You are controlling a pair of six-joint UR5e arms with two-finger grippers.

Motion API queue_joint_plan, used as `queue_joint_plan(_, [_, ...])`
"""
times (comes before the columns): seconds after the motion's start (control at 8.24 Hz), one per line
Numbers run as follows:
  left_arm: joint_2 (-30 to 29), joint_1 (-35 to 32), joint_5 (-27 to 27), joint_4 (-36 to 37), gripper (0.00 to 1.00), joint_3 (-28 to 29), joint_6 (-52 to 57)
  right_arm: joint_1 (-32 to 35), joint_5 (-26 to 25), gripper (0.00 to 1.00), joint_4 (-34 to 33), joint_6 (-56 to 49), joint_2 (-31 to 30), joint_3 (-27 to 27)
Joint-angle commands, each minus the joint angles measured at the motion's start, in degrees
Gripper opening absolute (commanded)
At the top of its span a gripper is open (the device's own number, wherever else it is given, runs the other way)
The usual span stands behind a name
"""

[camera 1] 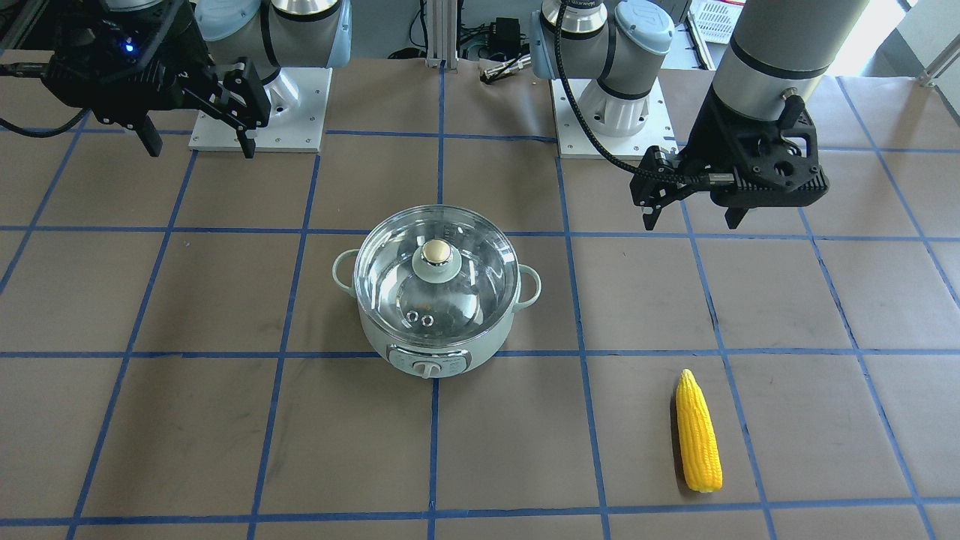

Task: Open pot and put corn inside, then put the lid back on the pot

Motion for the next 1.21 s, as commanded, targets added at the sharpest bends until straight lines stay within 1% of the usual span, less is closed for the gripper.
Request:
queue_joint_plan(0.0, [-0.1,0.0,0.1,0.0,1.00,0.0,0.5,0.1,0.2,1.00,0.0,-0.1,0.1,0.7])
queue_joint_plan(0.12, [-0.8,0.3,-0.1,0.9,1.00,0.1,2.1,0.2,0.3,1.00,-0.1,0.6,0.7,0.9])
queue_joint_plan(0.24, [-1.5,1.0,0.1,1.8,1.00,0.0,5.3,1.8,0.8,1.00,-1.8,3.4,2.5,0.9])
queue_joint_plan(0.36, [-3.0,1.1,0.4,2.8,1.00,0.0,8.4,6.0,1.2,1.00,-5.0,10.6,5.3,0.8])
queue_joint_plan(0.49, [-5.7,2.5,0.3,4.4,1.00,0.4,9.5,11.7,1.2,1.00,-9.7,18.1,8.7,0.2])
queue_joint_plan(0.61, [-9.1,4.9,-0.1,8.0,1.00,0.6,13.5,16.1,1.2,1.00,-14.6,24.8,12.4,0.2])
queue_joint_plan(0.73, [-11.2,6.7,-0.2,10.1,1.00,0.7,16.6,18.8,1.2,1.00,-19.0,29.6,15.8,0.2])
queue_joint_plan(0.85, [-12.3,7.6,-0.1,10.8,1.00,0.1,16.7,20.7,1.2,1.00,-21.8,32.7,18.8,0.4])
queue_joint_plan(1.09, [-16.3,8.6,-0.2,11.2,1.00,0.1,16.4,22.2,1.1,1.00,-22.7,32.9,20.0,1.7])
